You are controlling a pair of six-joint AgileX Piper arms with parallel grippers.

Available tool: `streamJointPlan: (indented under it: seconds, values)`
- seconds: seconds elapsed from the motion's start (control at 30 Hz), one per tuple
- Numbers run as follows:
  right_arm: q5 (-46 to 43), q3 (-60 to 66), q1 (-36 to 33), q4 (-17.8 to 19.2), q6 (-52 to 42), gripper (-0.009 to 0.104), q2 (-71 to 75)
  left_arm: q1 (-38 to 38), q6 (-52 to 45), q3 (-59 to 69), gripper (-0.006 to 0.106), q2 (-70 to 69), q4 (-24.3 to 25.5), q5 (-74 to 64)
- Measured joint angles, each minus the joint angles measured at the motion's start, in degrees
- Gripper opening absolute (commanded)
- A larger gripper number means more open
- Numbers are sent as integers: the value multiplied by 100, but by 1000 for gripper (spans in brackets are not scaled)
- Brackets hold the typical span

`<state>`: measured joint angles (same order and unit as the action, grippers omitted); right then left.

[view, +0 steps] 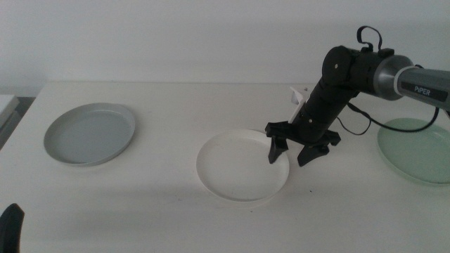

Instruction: Stack the three bowls on top of each other.

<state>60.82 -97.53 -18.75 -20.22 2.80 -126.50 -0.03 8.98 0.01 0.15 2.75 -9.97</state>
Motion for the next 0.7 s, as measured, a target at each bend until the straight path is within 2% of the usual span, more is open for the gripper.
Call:
streamJointPlan:
  seconds: [0.1,0.23,0.33,0.5,0.7]
  values:
    - [238,-229,48,57,-280,75,152,0,0,0,94,0,0,0]
    - [649,-754,522,459,-372,75,638,0,0,0,94,0,0,0]
    - [753,-898,1237,727,-394,74,1067,0,0,0,94,0,0,0]
    - [781,-616,2802,1031,-459,74,1648,0,0,0,94,0,0,0]
    - [429,14,4257,1247,-326,73,1505,0,0,0,94,0,0,0]
